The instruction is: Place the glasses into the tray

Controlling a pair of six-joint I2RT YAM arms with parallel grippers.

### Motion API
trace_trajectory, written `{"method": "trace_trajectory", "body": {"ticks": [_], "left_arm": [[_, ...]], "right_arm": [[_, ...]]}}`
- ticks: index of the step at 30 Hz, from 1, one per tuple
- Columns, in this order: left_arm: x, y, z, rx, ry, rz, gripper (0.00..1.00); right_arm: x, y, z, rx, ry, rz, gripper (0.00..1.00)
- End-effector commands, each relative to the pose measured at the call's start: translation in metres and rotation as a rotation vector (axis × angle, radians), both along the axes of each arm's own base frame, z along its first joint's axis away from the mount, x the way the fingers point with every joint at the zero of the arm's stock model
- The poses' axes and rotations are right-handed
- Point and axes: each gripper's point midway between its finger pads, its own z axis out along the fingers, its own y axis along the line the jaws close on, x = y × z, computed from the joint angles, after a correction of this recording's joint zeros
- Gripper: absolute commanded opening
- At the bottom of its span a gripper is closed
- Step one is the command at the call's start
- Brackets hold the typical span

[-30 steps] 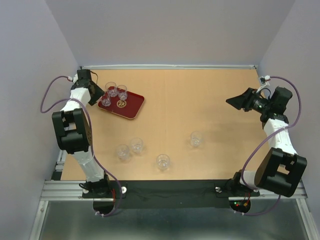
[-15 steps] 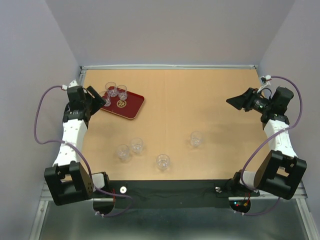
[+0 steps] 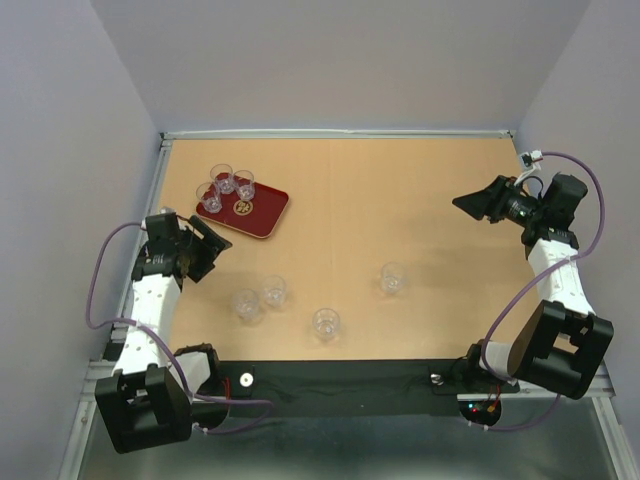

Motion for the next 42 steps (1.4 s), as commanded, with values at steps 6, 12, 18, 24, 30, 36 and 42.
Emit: {"method": "trace_trajectory", "body": {"ticks": [6, 12, 18, 24, 30, 36, 42], "left_arm": [[-0.038, -0.007, -0.023, -0.044, 0.187, 0.072, 0.81], [-0.042, -0.021, -0.01, -0.081, 0.214, 0.065, 0.78], [-0.05, -0.052, 0.001, -0.127, 0.24, 0.028, 0.73], [-0.053, -0.061, 0.016, -0.117, 0.25, 0.036, 0.71], [-0.067, -0.064, 0.005, -0.127, 0.303, 0.046, 0.6], [-0.072, -0.066, -0.005, -0.143, 0.342, 0.066, 0.56], [-0.079, -0.067, -0.018, -0.142, 0.382, 0.071, 0.56]], "right_arm": [[-0.002, -0.001, 0.007, -0.026, -0.05, 0.003, 0.66], [-0.001, -0.001, 0.006, -0.025, -0.045, 0.002, 0.66], [-0.001, -0.002, 0.005, -0.024, -0.043, 0.0, 0.66], [0.0, -0.002, 0.005, -0.02, -0.04, 0.001, 0.66], [-0.001, -0.002, 0.006, -0.017, -0.038, 0.003, 0.66], [0.0, -0.002, 0.006, -0.017, -0.038, 0.003, 0.66], [0.0, -0.001, 0.006, -0.014, -0.035, 0.004, 0.66]]}}
